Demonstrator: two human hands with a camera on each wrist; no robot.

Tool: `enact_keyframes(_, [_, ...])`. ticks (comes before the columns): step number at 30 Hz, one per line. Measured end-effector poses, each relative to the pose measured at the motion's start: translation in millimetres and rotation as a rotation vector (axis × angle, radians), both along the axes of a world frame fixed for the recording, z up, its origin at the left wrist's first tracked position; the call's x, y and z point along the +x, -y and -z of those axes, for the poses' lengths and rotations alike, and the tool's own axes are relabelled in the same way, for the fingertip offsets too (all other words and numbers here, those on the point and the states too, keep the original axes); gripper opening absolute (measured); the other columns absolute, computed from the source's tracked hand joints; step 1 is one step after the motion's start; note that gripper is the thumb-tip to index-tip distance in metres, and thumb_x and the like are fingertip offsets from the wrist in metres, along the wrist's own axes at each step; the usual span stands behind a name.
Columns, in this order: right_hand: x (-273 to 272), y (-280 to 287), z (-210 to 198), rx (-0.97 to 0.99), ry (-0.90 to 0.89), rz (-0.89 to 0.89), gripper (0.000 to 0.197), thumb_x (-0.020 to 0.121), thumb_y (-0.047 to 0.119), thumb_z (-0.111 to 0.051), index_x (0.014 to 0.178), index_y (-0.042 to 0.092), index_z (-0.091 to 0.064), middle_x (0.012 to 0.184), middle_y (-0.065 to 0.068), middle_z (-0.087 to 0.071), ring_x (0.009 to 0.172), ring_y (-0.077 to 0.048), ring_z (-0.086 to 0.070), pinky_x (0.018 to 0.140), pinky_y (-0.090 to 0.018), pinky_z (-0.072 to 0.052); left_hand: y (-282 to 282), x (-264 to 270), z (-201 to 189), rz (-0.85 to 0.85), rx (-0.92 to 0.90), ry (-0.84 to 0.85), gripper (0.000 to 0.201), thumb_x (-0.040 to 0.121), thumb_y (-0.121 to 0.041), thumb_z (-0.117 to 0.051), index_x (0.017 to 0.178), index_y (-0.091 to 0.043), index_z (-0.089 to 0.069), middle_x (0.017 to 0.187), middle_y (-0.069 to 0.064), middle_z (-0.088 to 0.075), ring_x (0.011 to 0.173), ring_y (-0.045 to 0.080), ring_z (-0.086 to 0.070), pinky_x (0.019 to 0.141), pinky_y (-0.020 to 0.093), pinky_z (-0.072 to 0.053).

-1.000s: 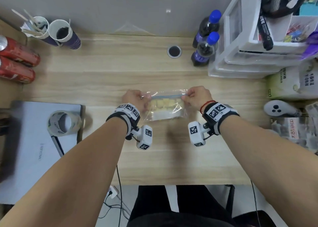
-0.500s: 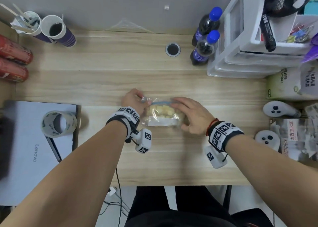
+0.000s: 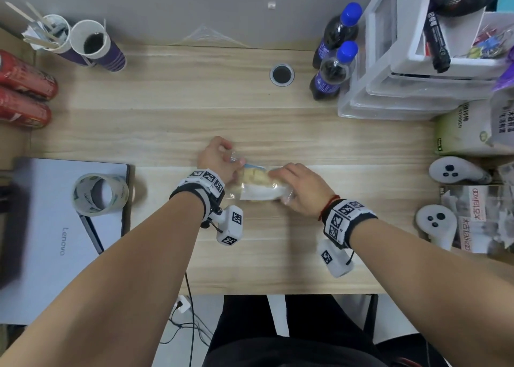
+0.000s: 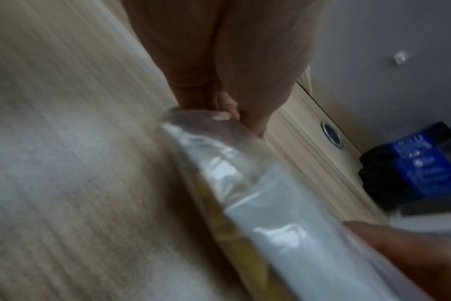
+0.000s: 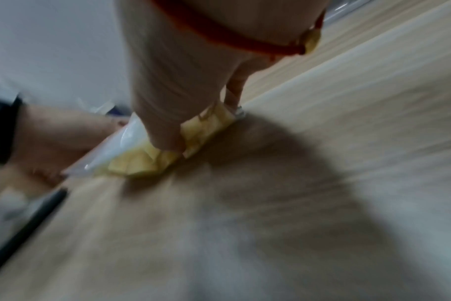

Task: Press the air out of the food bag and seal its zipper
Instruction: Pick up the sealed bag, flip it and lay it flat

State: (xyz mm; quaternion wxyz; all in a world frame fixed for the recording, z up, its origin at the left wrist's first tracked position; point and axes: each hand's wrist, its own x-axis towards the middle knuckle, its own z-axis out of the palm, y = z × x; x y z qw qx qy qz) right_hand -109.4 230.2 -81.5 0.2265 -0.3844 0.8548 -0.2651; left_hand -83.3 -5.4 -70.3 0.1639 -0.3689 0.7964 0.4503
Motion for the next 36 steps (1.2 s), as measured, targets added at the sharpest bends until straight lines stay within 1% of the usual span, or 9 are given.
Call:
enact_keyframes(3, [-19.3, 8.3, -11.6, -0.013, 0.312, 0.264, 0.046, 0.071, 0.028, -0.074, 0.116, 0.022, -0.066, 0.109, 0.001, -0.070, 0.097, -0.017, -0.064, 0.085, -0.028, -0.052, 5.7, 2.1, -12.9, -0.007, 0.142, -0.053, 0.025, 0.092, -0.047, -0.058, 0.105, -0.027, -0.064, 0.106, 0.010, -0.072, 0.083, 0.020, -0.067, 0.073, 0.034, -0.057])
enact_keyframes(7, [-44.1, 17.3, -15.8, -0.040, 0.876, 0.623, 0.031, 0.071, 0.025, -0.074, 0.101, 0.018, -0.073, 0.091, -0.001, -0.072, 0.075, -0.015, -0.064, 0.066, -0.026, -0.052, 6.1, -6.4, -35.0, -0.100, 0.470, 0.036, 0.092, 0.086, -0.079, -0.014, 0.114, -0.011, -0.069, 0.117, 0.009, -0.068, 0.111, 0.021, -0.061, 0.102, 0.039, -0.045])
enact_keyframes(10, [-51.5, 20.8, -29.9, -0.209, 1.195, 0.826, 0.013, 0.084, 0.008, -0.062, 0.097, 0.007, -0.067, 0.087, -0.010, -0.071, 0.076, -0.022, -0.067, 0.059, -0.025, -0.056, 4.6, -10.0, -36.1, 0.022, 0.503, 0.060, 0.111, 0.051, -0.099, -0.042, 0.117, -0.012, -0.065, 0.119, 0.008, -0.069, 0.114, 0.023, -0.062, 0.108, 0.042, -0.041])
enact_keyframes(12, [-55.5, 20.5, -35.1, -0.208, 1.276, 0.876, 0.009, 0.088, 0.012, -0.059, 0.095, 0.013, -0.065, 0.089, -0.006, -0.071, 0.075, -0.018, -0.070, 0.056, -0.024, -0.057, 3.5, -8.8, -31.9, 0.078, 0.525, 0.044, 0.090, 0.047, -0.077, -0.075, 0.109, -0.014, -0.061, 0.117, 0.010, -0.070, 0.110, 0.023, -0.065, 0.102, 0.040, -0.047])
enact_keyframes(17, [-60.1, 18.1, -23.7, -0.221, 1.176, 0.832, 0.035, 0.087, 0.034, -0.070, 0.111, 0.010, -0.064, 0.116, -0.008, -0.067, 0.099, -0.015, -0.068, 0.073, -0.036, -0.061, 9.1, -8.0, -6.5, 0.073, 0.317, 0.087, 0.052, 0.069, -0.044, -0.084, 0.100, -0.010, -0.060, 0.105, 0.011, -0.071, 0.096, 0.029, -0.068, 0.091, 0.044, -0.055])
enact_keyframes(22, [-58.8, 14.7, -0.7, 0.046, 0.728, 0.765, 0.021, 0.081, 0.036, -0.076, 0.085, 0.018, -0.065, 0.076, 0.003, -0.064, 0.070, -0.015, -0.059, 0.072, -0.032, -0.053, 9.5, 3.8, 4.5, 0.005, 0.140, 0.055, 0.049, 0.072, -0.045, -0.081, 0.108, -0.016, -0.065, 0.103, 0.000, -0.069, 0.093, 0.017, -0.067, 0.091, 0.041, -0.056])
enact_keyframes(27, [-53.3, 10.7, 1.0, 0.117, 0.565, 0.789, 0.037, 0.075, 0.053, -0.075, 0.087, 0.019, -0.070, 0.079, 0.003, -0.071, 0.073, -0.016, -0.068, 0.079, -0.031, -0.055, 5.8, 4.5, 0.5, 0.096, 0.024, 0.095, 0.053, 0.080, -0.051, -0.072, 0.110, -0.007, -0.069, 0.097, 0.004, -0.074, 0.045, -0.005, -0.063, 0.044, 0.009, -0.045])
enact_keyframes(31, [-50.2, 4.6, 3.2, 0.109, 0.527, 0.791, 0.032, 0.076, 0.049, -0.077, 0.082, 0.018, -0.070, 0.065, -0.002, -0.072, 0.061, -0.016, -0.068, 0.079, -0.036, -0.059, 10.6, -2.0, -10.4, 0.413, -0.128, 0.236, 0.056, 0.088, -0.060, -0.055, 0.095, -0.009, -0.074, 0.062, -0.002, -0.059, 0.073, 0.019, -0.061, 0.066, 0.027, -0.043])
enact_keyframes(36, [-50.8, -2.3, -8.5, 0.022, 0.791, 0.747, 0.039, 0.074, 0.027, -0.083, 0.100, 0.003, -0.066, 0.090, -0.015, -0.074, 0.077, -0.022, -0.069, 0.075, -0.035, -0.061, 10.4, -0.8, -0.9, 0.333, 0.042, 0.255, 0.059, 0.088, -0.062, -0.053, 0.074, -0.006, -0.065, 0.063, 0.003, -0.057, 0.067, 0.023, -0.061, 0.060, 0.032, -0.050])
